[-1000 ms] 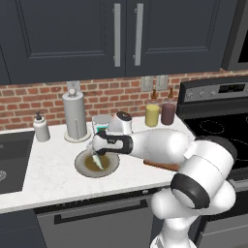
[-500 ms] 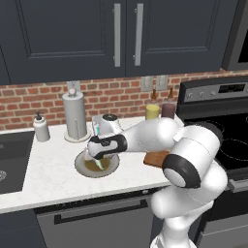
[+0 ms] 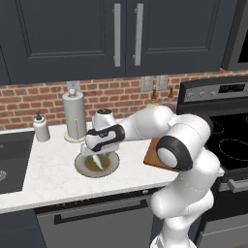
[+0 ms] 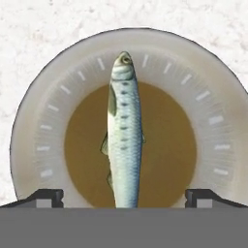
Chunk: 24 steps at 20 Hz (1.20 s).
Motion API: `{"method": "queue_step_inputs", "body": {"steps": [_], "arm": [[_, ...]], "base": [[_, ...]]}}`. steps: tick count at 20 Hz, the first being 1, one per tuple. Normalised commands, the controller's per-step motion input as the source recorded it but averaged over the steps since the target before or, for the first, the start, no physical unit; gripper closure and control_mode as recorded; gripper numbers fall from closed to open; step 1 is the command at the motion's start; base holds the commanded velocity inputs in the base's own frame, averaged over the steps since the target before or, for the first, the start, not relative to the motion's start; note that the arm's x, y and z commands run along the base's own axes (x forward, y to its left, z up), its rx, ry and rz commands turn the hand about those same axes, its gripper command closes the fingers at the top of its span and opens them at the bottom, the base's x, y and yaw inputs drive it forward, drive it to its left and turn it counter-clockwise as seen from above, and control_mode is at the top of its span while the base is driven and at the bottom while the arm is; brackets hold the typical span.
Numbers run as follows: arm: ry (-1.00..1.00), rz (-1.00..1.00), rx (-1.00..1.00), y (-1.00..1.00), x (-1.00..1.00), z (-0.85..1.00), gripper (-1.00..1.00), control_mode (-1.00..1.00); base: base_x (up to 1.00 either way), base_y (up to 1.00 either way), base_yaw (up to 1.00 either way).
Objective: Pick up the knife from the drawer and place it on the cutting board. Then place the meat from the plate to the cutting board.
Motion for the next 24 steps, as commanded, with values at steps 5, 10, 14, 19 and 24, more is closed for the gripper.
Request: {"method": "queue_step_inputs", "body": {"steps": [5,10,14,19,24], "arm": [[0.00,0.00,0.00,0.00,0.00,-0.27,-1.00,-1.00],[0.00,0.00,0.00,0.00,0.00,-0.16,-1.00,-1.00],[0.00,0.00,0.00,0.00,0.00,-0.15,-1.00,-1.00],[0.00,0.00,0.00,0.00,0.00,-0.21,-1.00,-1.00],[0.00,0.00,0.00,0.00,0.00,-0.18,-1.00,-1.00]], "base": [[0.00,0.00,0.00],[0.00,0.00,0.00],[0.00,0.00,0.00],[0.00,0.00,0.00],[0.00,0.00,0.00]]}}
